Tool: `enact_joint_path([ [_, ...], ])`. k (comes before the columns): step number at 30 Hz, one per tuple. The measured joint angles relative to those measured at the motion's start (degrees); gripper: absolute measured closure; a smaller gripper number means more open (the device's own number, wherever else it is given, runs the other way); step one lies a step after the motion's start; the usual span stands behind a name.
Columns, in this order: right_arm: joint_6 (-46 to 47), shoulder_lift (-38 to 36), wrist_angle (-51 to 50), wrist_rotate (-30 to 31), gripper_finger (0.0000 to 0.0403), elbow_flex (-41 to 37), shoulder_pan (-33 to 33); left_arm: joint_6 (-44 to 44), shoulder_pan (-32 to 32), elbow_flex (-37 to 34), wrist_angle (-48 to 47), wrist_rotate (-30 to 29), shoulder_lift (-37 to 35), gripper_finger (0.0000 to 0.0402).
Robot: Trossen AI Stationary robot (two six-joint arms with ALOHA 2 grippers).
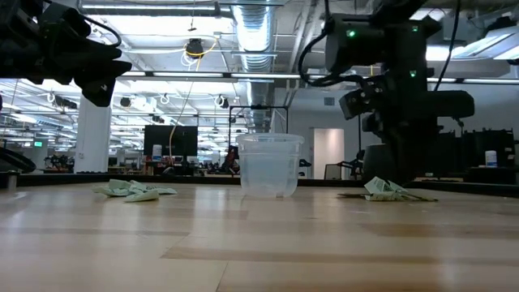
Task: Pick and place items into bin
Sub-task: Put the green stevia packet into the top transparent bin
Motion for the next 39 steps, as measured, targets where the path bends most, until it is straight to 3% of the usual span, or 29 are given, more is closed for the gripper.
enact_joint_path([
  [15,0.51,-14.77,17.10,0.89,0.0327,-13.96,0.27,0.00,-0.01,0.00,0.00,0.02,0.00,0.0288],
  [39,1.60,-9.54,21.07,0.70,0.0327,-16.39,0.26,0.00,0.00,-0.02,0.00,0.00,0.00,0.0288],
])
